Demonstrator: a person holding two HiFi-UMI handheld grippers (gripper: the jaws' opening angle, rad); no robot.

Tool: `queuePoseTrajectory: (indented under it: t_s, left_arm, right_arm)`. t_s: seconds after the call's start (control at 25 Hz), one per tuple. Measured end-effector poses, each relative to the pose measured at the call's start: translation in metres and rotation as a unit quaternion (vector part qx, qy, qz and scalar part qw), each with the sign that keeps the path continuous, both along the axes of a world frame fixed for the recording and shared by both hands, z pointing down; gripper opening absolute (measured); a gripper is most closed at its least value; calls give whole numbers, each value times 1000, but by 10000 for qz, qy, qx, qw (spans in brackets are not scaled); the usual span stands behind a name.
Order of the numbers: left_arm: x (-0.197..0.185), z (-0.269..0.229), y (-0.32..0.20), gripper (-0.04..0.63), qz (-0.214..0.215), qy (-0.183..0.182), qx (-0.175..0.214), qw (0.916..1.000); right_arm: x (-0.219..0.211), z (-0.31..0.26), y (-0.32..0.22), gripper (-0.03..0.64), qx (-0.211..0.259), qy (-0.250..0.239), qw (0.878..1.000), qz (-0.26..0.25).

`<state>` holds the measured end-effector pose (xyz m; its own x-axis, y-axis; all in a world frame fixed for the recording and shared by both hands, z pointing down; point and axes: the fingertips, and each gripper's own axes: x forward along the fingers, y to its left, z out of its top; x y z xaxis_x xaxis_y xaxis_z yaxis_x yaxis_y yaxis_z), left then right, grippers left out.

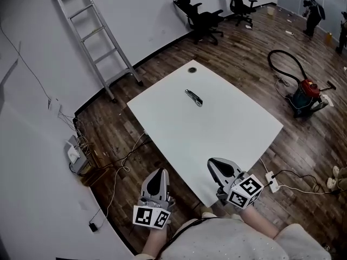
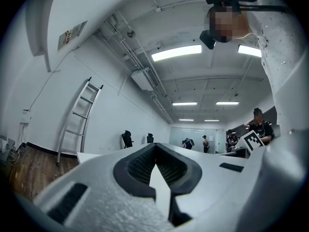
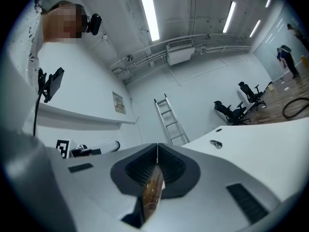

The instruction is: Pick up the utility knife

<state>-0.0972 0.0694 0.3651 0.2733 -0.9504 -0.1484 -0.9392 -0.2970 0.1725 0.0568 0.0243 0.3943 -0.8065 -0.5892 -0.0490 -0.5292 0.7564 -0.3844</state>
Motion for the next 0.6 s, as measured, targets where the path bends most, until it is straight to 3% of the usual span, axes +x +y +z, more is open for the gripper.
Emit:
queuePoseTrajectory:
  t_s: [0.6]
  left_arm:
    - [22,12,-60,8,302,-136,-152,9993]
  right_arm:
    - [27,25,-61,9,-345,19,9990,289]
